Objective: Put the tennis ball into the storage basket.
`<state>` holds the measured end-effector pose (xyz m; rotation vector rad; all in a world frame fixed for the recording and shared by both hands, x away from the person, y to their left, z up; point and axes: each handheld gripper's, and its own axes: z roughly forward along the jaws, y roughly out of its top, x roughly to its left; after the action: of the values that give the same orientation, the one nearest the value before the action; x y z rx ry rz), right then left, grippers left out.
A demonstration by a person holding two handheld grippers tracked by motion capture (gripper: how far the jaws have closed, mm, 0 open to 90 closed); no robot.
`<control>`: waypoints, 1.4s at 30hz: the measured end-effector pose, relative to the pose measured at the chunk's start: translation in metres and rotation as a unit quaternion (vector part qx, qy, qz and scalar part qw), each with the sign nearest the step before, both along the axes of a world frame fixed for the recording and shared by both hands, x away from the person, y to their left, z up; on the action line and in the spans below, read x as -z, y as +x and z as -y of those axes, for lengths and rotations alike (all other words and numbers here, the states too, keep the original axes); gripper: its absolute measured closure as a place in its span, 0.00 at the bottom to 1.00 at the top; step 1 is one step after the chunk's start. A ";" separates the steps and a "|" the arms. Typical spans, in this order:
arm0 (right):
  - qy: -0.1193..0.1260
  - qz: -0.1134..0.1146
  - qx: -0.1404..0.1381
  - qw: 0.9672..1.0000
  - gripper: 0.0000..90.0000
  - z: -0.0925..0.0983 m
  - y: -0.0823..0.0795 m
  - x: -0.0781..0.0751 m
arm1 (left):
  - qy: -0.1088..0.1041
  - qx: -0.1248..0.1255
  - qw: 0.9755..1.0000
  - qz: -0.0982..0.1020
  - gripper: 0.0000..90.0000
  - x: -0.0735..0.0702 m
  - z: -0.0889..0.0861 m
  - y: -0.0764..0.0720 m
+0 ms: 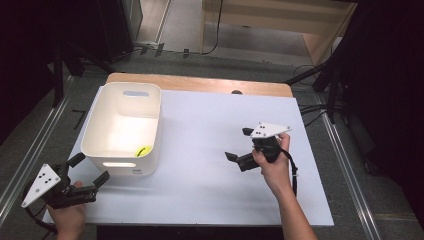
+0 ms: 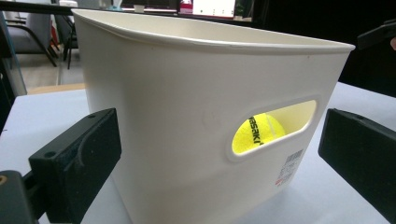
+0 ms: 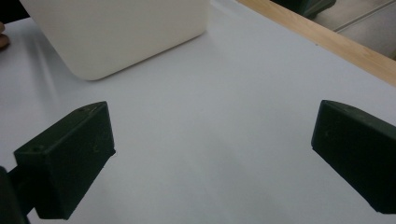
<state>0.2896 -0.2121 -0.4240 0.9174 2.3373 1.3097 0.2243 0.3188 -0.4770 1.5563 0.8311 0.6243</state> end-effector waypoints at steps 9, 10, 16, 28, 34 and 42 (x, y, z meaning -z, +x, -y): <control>0.012 0.001 0.028 1.000 0.00 0.026 -0.011 0.014 | 0.002 0.001 1.000 0.001 0.00 0.000 0.000 0.000; 0.013 0.002 0.030 0.999 0.00 0.030 -0.012 0.015 | 0.002 0.001 1.000 0.000 0.00 0.000 0.000 0.000; 0.020 0.002 0.047 0.999 0.00 0.044 -0.018 0.023 | 0.001 0.000 1.000 0.000 0.00 0.000 0.000 0.000; 0.039 0.005 0.078 0.996 0.00 0.071 -0.033 0.042 | 0.002 0.000 1.000 0.000 0.00 0.000 0.000 0.000; 0.054 0.013 0.096 0.994 0.00 0.085 -0.041 0.053 | 0.002 0.000 1.000 0.000 0.00 0.000 0.000 0.000; 0.080 0.025 0.118 0.990 0.00 0.101 -0.051 0.066 | 0.002 0.001 1.000 0.001 0.00 0.000 0.000 -0.001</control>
<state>0.2382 -0.3135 -0.4898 1.1545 2.0362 1.4169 0.2237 0.3193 -0.4765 1.5605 0.8277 0.6266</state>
